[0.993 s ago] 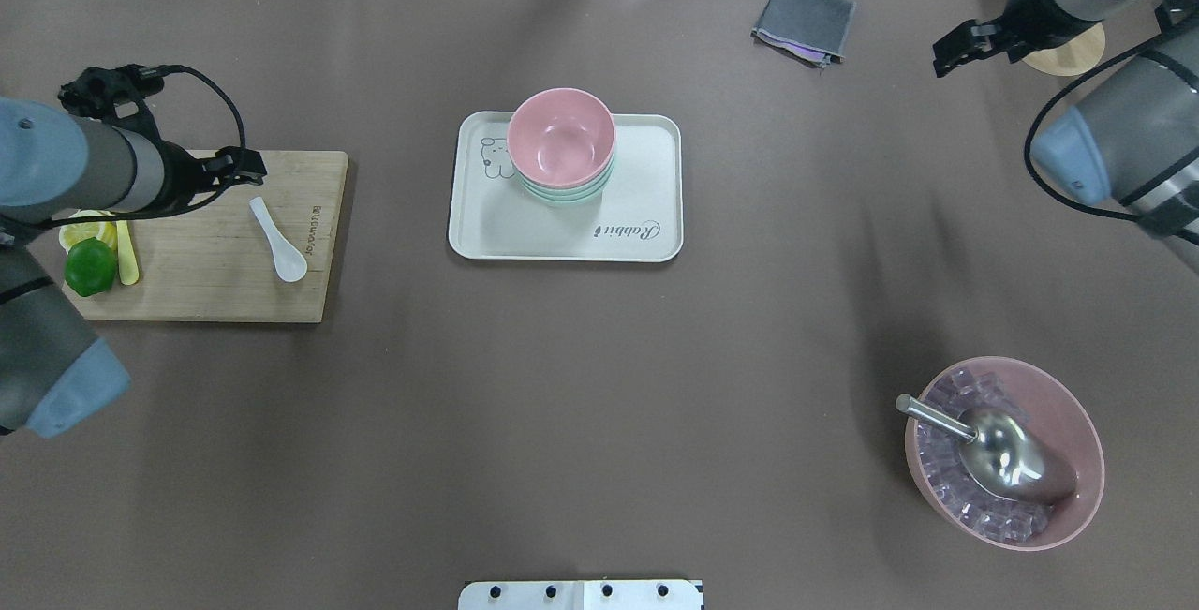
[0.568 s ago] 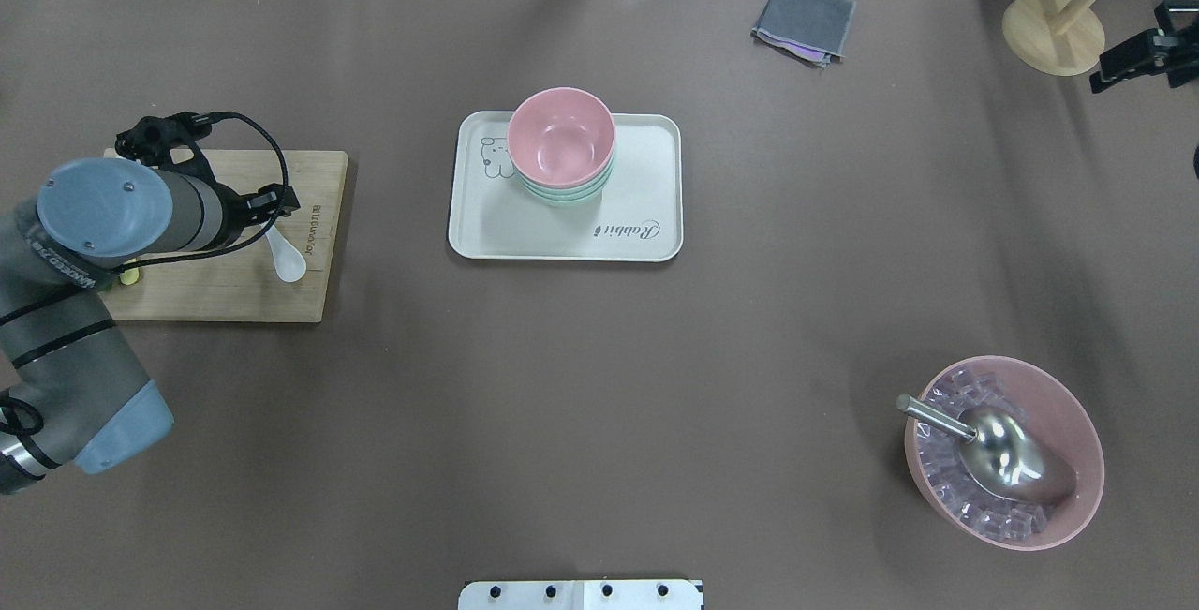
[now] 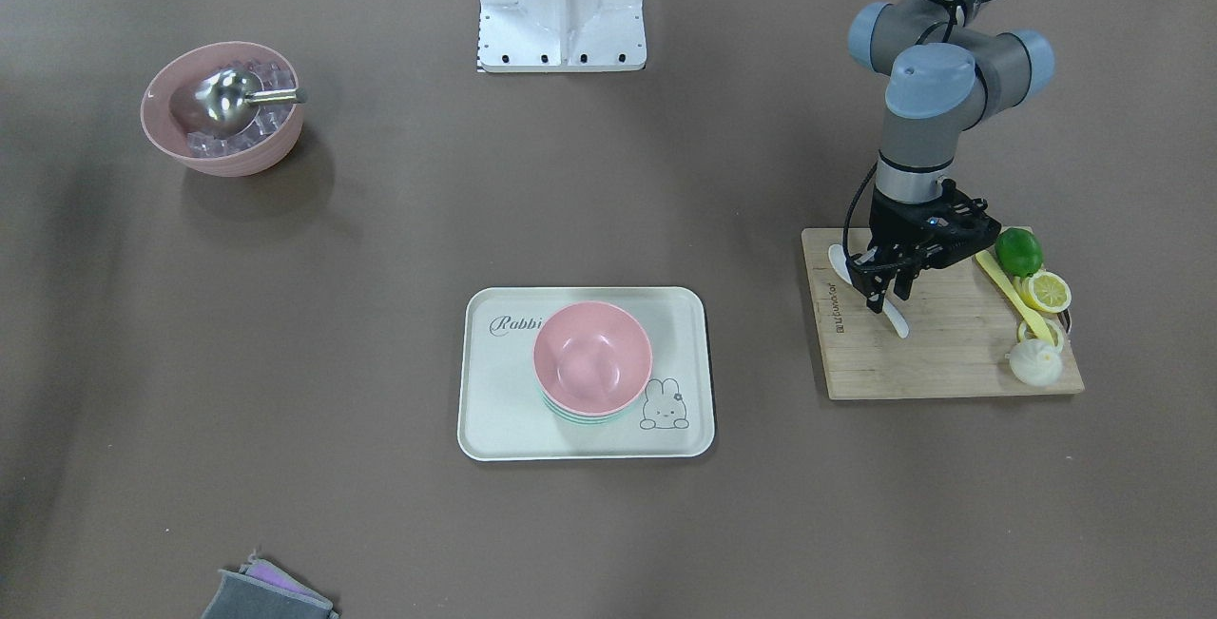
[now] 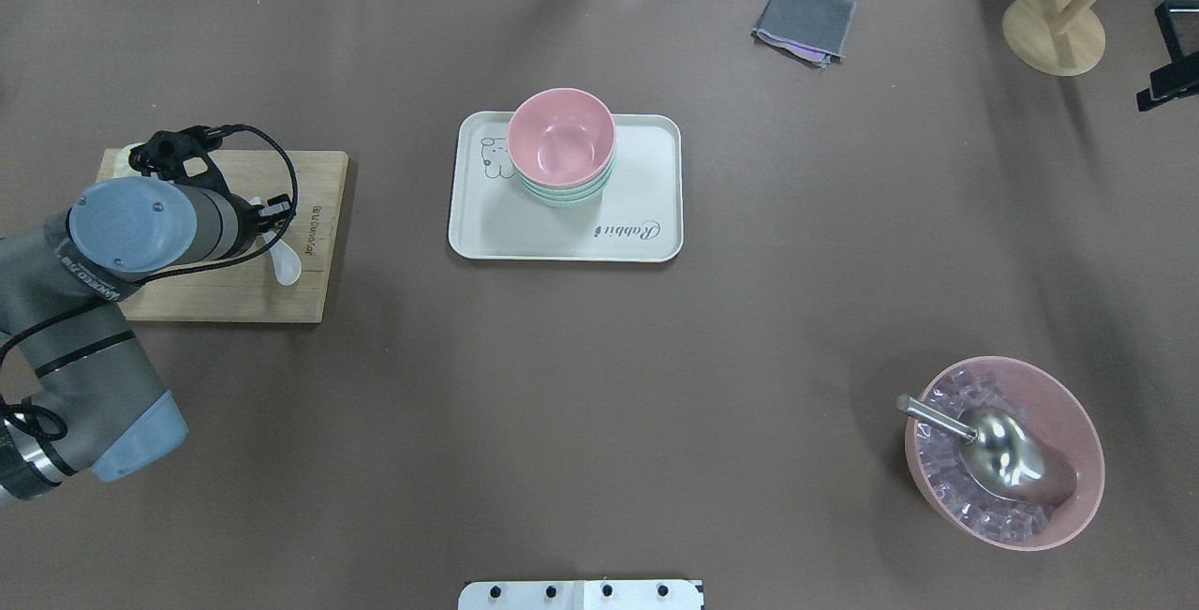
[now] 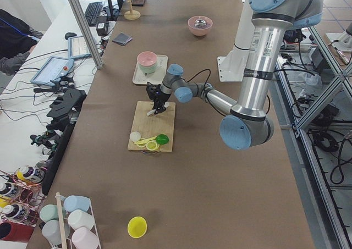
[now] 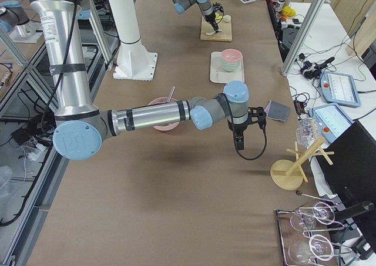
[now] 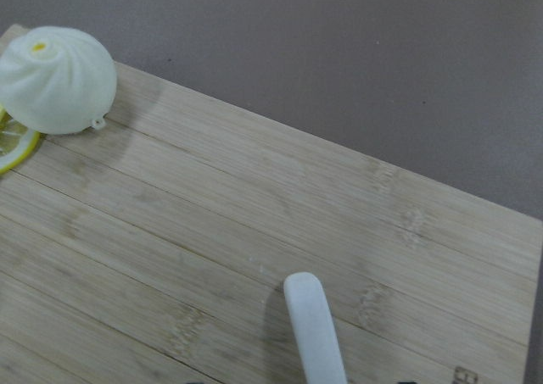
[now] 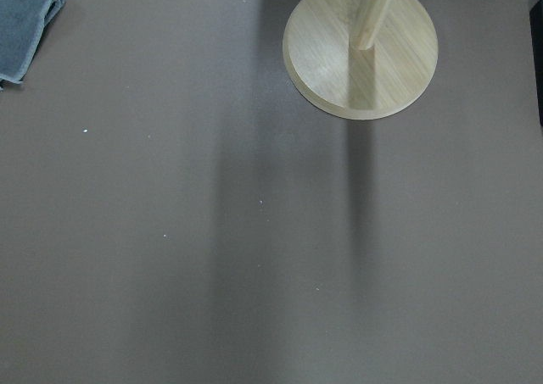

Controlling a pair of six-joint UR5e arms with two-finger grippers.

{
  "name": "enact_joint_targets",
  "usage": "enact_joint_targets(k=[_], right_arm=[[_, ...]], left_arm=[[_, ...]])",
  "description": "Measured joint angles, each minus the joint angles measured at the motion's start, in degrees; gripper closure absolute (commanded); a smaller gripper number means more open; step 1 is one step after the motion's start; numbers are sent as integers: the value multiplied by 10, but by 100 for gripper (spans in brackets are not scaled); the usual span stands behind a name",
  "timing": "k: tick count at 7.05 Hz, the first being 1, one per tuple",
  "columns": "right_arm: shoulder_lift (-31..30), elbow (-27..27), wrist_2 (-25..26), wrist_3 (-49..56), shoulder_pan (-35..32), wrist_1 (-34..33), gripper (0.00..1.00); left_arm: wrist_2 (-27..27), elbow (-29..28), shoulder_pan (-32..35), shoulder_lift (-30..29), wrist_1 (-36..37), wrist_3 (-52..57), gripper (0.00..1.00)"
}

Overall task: Stack pink bowl on green and place spoon
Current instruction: 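Grasp the white spoon with the left gripper while the right arm withdraws, then carry the white spoon with the left gripper over the pink bowl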

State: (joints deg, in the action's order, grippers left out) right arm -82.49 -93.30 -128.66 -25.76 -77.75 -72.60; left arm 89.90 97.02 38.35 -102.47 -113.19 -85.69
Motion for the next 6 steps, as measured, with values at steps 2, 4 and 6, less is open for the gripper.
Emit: enact_joint_targets(k=[2, 4, 6], right_arm=[[-1, 0, 3, 0, 0, 0, 0], [-2, 0, 4, 0, 0, 0, 0], [-13, 0, 6, 0, 0, 1, 0]], left_arm=[[-1, -1, -1, -8, 0, -1, 100], [-1, 4, -1, -14, 1, 0, 100], [0, 16, -1, -51, 6, -8, 100]])
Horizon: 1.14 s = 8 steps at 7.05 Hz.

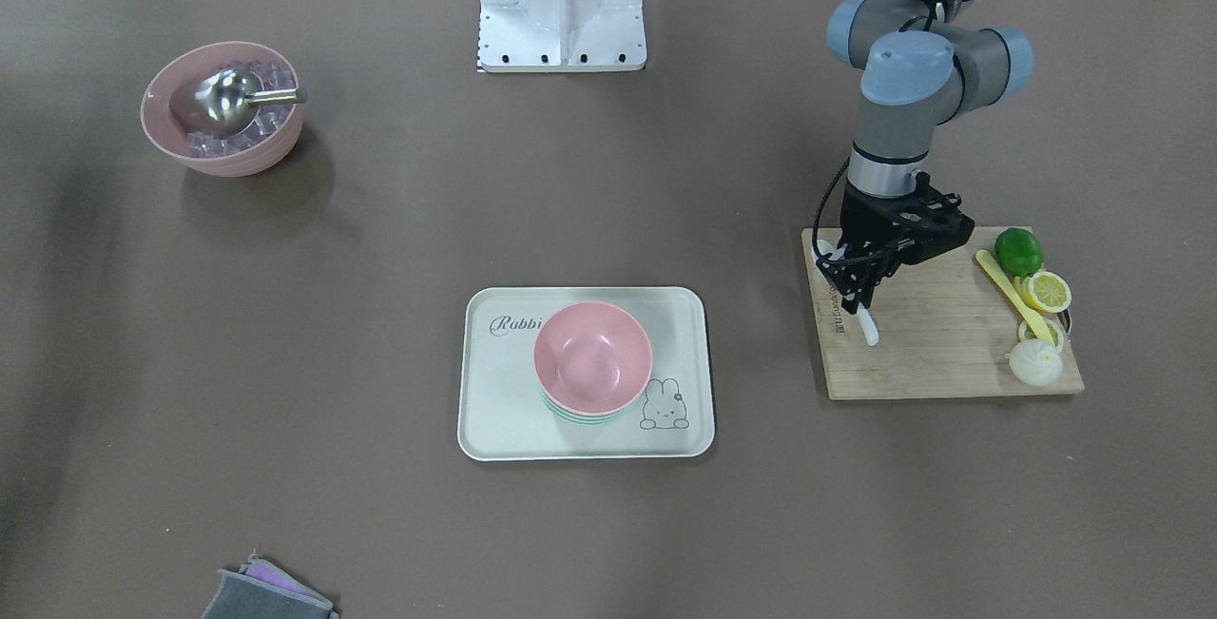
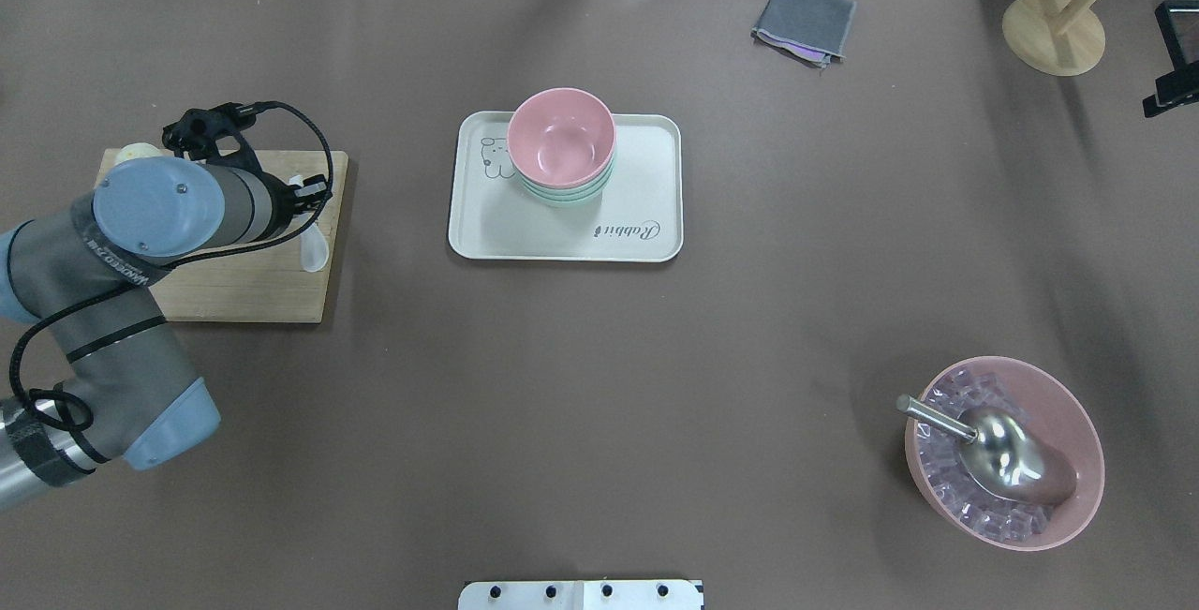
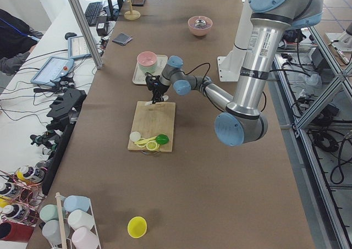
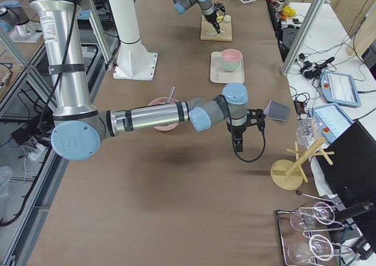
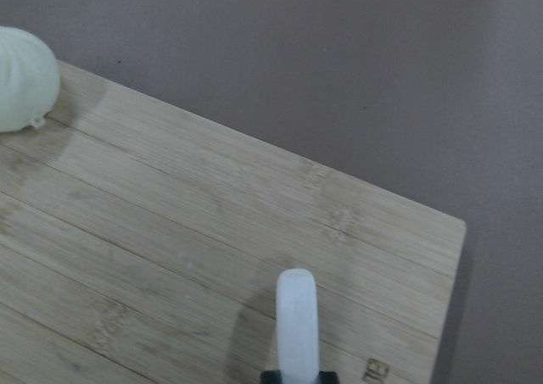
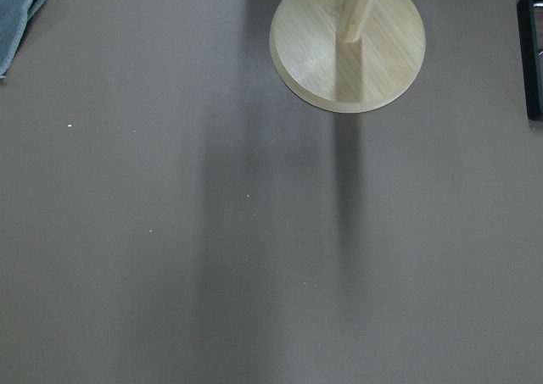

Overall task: Stack pink bowl on green and place spoon
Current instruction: 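Carry the white spoon with the left gripper over the pink bowl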

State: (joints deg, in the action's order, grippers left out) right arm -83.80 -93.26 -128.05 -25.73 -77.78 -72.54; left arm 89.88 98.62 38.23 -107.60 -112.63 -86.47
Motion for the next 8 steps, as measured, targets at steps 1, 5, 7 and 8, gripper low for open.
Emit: enact_joint_targets(k=[1, 5, 7, 8], right_arm=[[-12, 0, 1, 1, 0, 0, 0], [-34, 0, -4, 18, -10, 0, 0], [-38, 0, -6, 26, -15, 0, 0], [-39, 0, -6, 27, -16, 0, 0]], left_arm=[[0, -1, 0, -38, 17, -21, 100], [-35, -121, -7, -279, 169, -145, 100], [-57, -226, -22, -366, 172, -175, 100], [-68, -240, -29, -376, 172, -179, 87]])
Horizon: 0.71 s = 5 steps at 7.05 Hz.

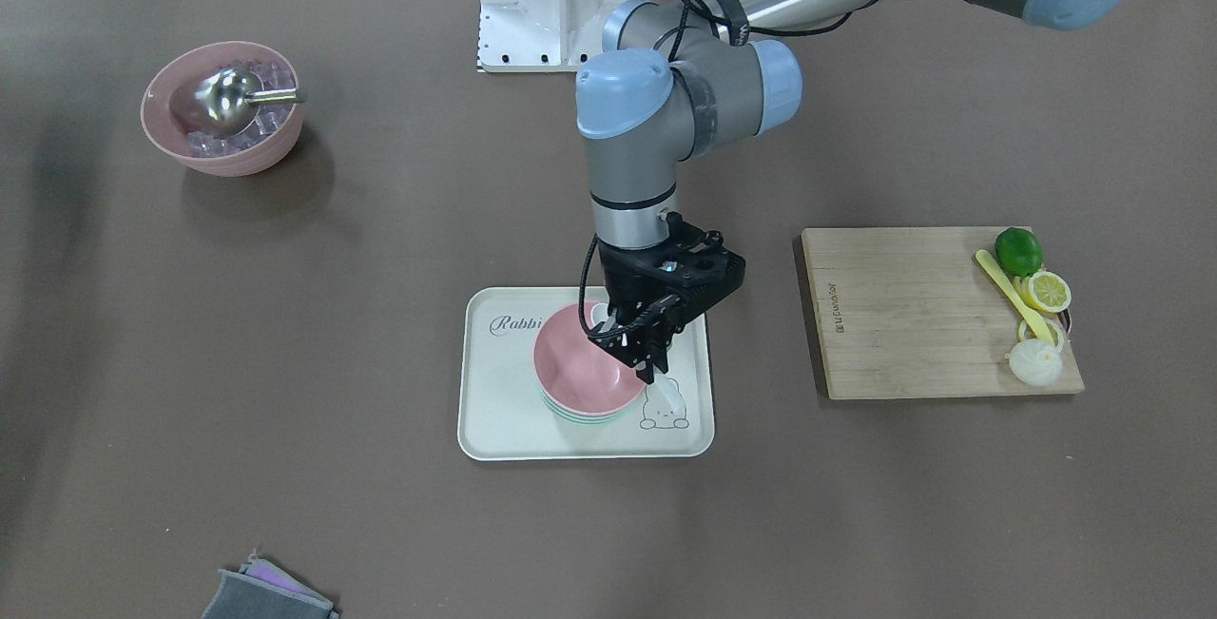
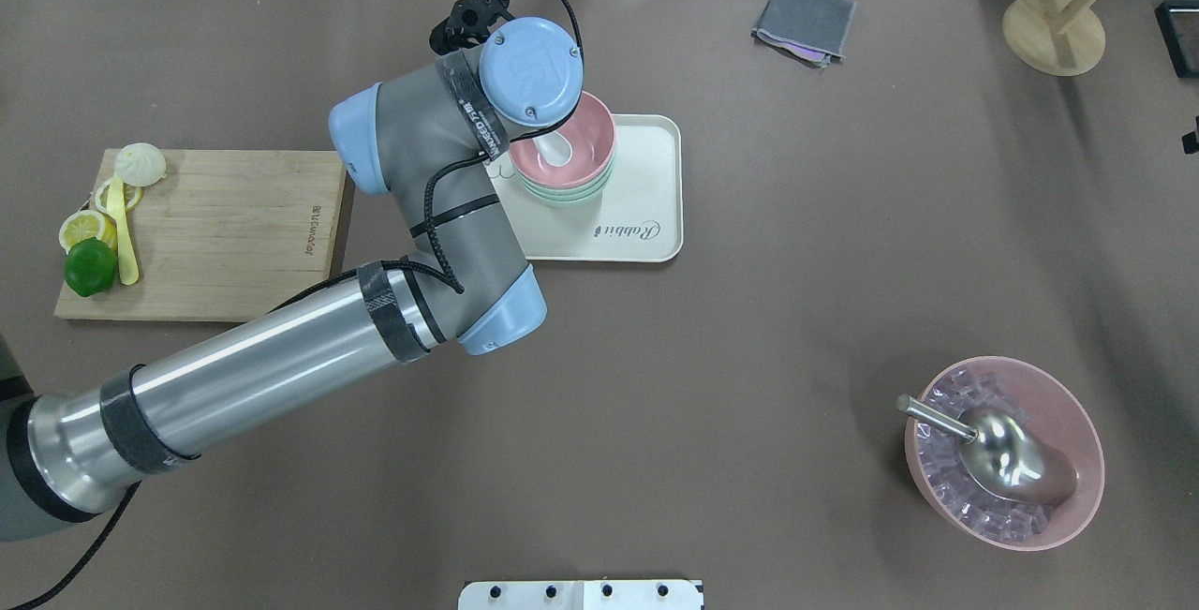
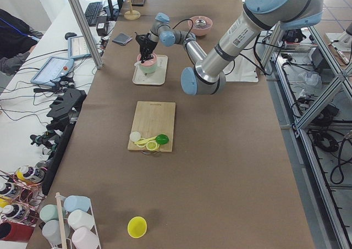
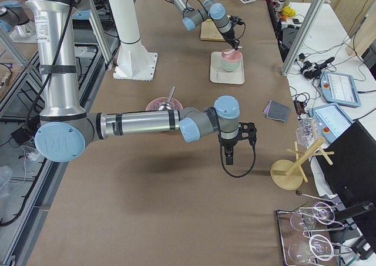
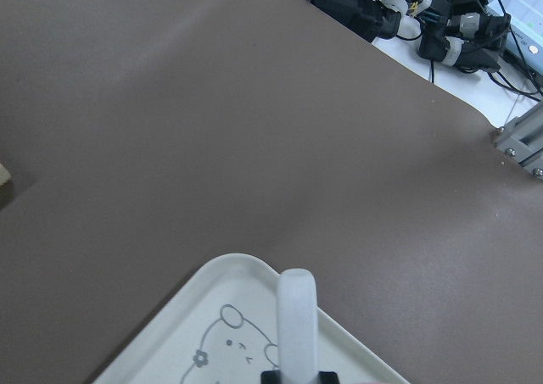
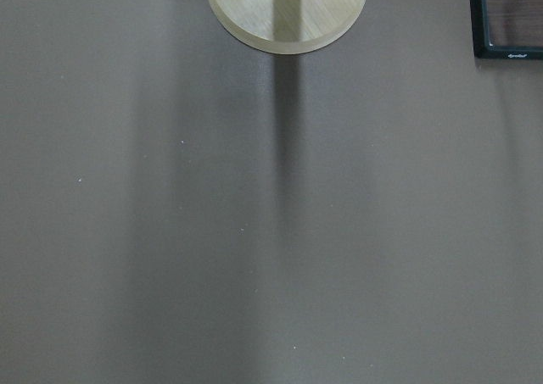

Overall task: Stack pink bowl on green and place spoon
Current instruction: 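Carry the white spoon with the left gripper over the pink bowl, then release the spoon into the pink bowl and withdraw the left arm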

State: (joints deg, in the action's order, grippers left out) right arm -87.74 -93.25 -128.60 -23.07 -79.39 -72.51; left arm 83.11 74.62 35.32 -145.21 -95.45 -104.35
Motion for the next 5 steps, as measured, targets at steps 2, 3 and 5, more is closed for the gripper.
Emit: enact_joint_targets(k=[2, 3, 5], right_arm=[[0, 0, 1, 0, -1, 0, 0], [0, 0, 1, 1, -1, 0, 0], [-1, 0, 2, 1, -1, 0, 0]], left_arm=[[-11, -4, -12, -5, 0, -2, 27], [-13, -3, -15, -6, 0, -2, 3], [-13, 0, -17, -5, 0, 3, 3]])
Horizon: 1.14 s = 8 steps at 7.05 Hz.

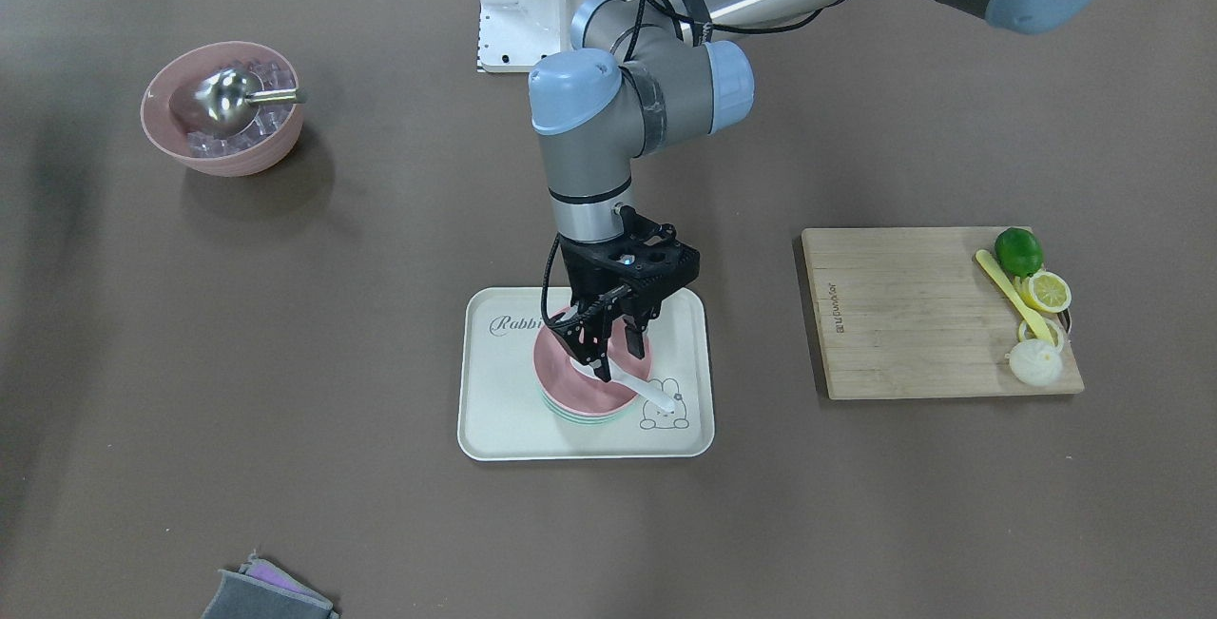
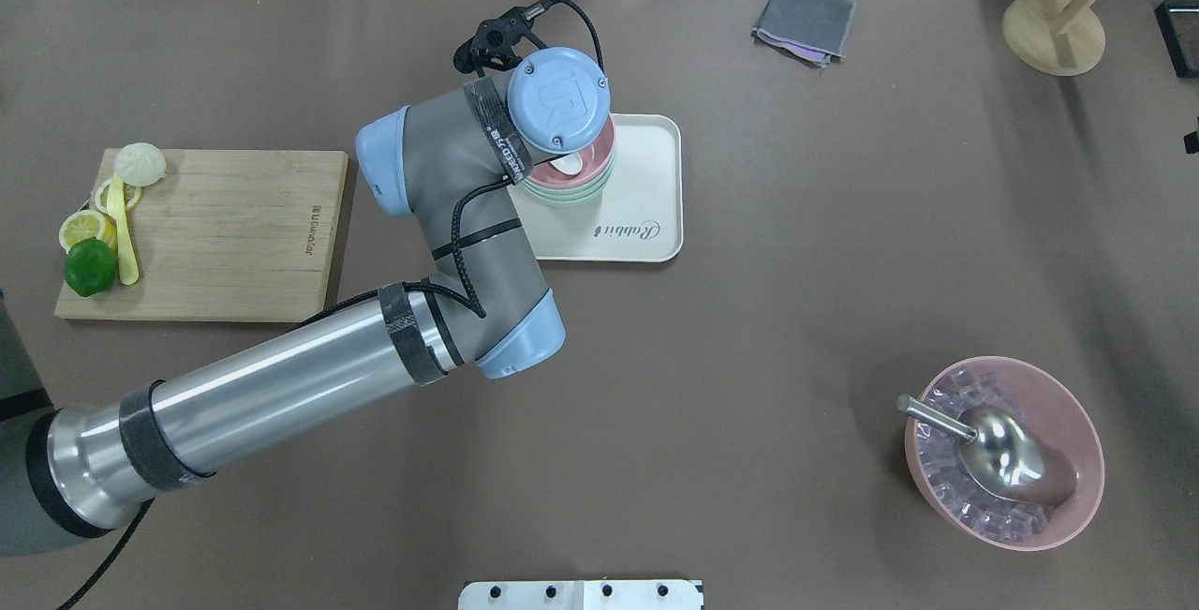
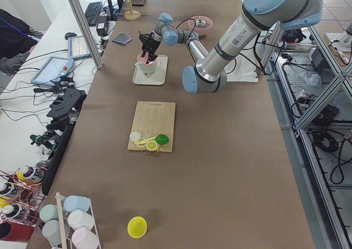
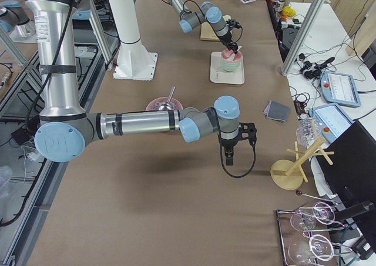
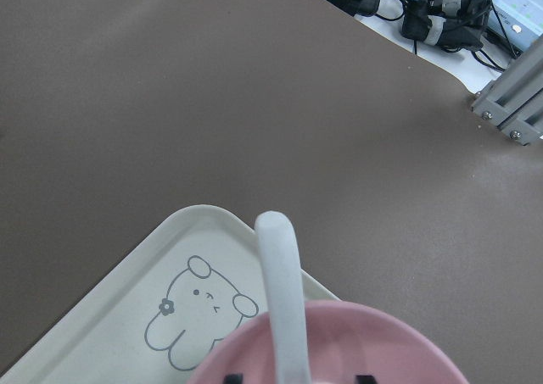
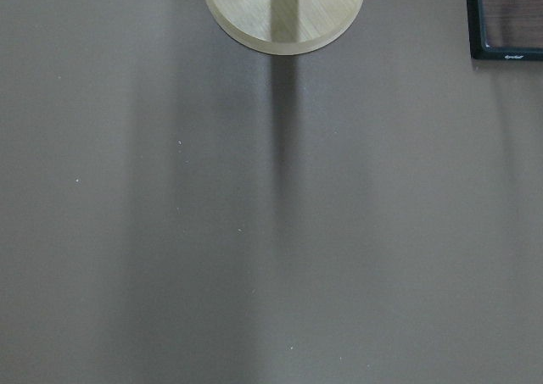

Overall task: Stack pink bowl on green and place spoon
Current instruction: 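Release the spoon into the pink bowl and withdraw the left arm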

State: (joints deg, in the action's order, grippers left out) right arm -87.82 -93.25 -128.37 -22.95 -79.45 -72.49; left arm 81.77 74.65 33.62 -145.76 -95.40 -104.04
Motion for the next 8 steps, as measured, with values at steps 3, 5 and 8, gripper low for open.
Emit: enact_joint_targets(k=[3, 5, 8], right_arm=[[-4, 0, 2, 7, -5, 0, 0], [-12, -2, -2, 13, -17, -1, 0], [-31, -5, -5, 52, -32, -2, 0]], left_arm=[[21, 86, 2, 46, 31, 68, 3], [74, 270, 14, 164, 114, 239, 3], [171, 406, 104, 309, 176, 514, 2]])
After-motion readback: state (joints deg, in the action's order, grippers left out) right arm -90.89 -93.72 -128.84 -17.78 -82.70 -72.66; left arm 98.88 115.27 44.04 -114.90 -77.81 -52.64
